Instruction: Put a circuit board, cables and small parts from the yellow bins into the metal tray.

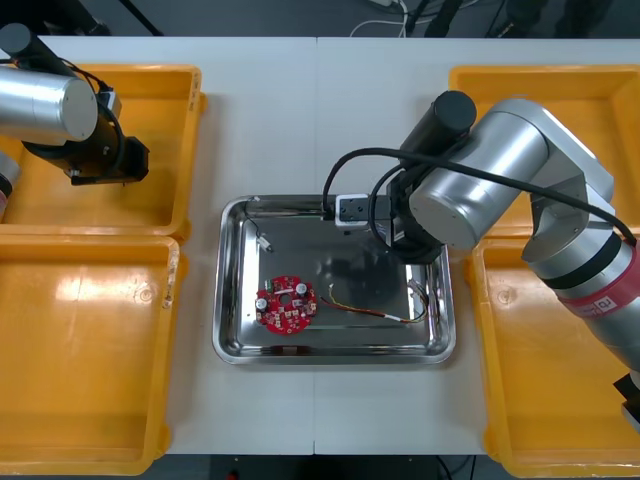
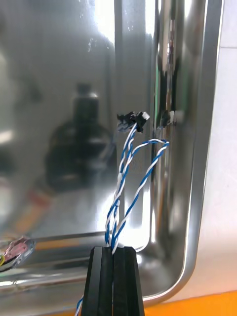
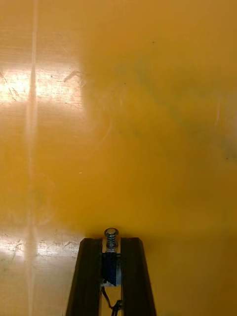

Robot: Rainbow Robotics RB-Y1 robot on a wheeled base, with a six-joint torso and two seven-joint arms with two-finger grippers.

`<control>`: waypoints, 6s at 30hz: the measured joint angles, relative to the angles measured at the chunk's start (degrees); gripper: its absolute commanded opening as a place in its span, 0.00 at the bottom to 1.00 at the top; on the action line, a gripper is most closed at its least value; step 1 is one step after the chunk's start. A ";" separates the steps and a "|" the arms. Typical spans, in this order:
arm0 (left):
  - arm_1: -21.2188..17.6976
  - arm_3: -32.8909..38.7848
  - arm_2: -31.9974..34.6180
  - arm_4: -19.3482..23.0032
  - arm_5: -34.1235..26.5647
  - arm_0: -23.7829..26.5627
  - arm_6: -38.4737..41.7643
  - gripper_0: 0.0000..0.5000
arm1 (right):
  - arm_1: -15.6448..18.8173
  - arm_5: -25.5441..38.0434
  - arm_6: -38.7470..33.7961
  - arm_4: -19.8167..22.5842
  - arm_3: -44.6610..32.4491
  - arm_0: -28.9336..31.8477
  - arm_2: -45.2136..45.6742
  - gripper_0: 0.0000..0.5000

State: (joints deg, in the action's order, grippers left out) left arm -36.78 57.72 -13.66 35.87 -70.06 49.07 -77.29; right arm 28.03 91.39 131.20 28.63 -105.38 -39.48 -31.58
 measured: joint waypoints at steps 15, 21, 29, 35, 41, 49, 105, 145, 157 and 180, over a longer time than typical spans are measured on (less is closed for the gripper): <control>0.00 0.42 0.02 0.64 -2.14 0.27 -0.01 0.00 | 0.00 -2.71 0.39 -2.89 1.12 0.76 -2.14 0.44; 0.01 5.50 1.70 -1.18 -10.94 0.27 -0.02 0.00 | 0.00 -2.92 0.58 -4.08 1.13 1.28 -2.15 1.00; 0.01 13.87 4.38 -4.90 -21.17 0.27 -0.02 0.00 | 0.00 -2.92 0.60 -4.62 1.14 1.42 -2.15 1.00; 0.11 20.46 4.65 -6.26 -28.34 0.27 -0.02 0.00 | 0.00 -2.04 0.60 -4.70 1.14 1.44 -2.07 1.00; 1.70 26.53 4.66 -6.65 -33.30 0.27 0.06 0.00 | -0.13 4.56 0.58 -3.87 1.13 1.13 -0.26 1.00; 5.45 31.84 4.62 -6.66 -36.52 0.27 2.37 0.00 | -1.00 15.67 -7.41 1.53 1.10 -1.86 5.42 1.00; 13.37 37.63 -21.09 -10.95 -15.31 -7.92 33.78 0.00 | 24.65 18.22 -53.32 27.21 -1.99 10.30 34.82 1.00; 13.37 41.13 -20.20 -9.50 -19.91 -7.80 34.15 1.00 | 30.11 1.71 -66.50 27.68 -7.18 27.23 34.83 1.00; 8.97 47.75 -10.98 -0.88 -29.20 -7.79 34.15 1.00 | 30.05 0.51 -66.49 23.32 -7.10 28.93 35.18 1.00; -3.23 54.67 12.23 7.39 -39.58 -12.57 20.82 1.00 | 26.35 0.52 -66.49 26.43 -5.73 29.45 40.52 1.00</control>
State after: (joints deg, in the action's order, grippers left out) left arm -40.01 112.40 -1.43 43.25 -109.64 36.50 -56.47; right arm 54.39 91.90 64.71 55.05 -111.11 -10.03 8.94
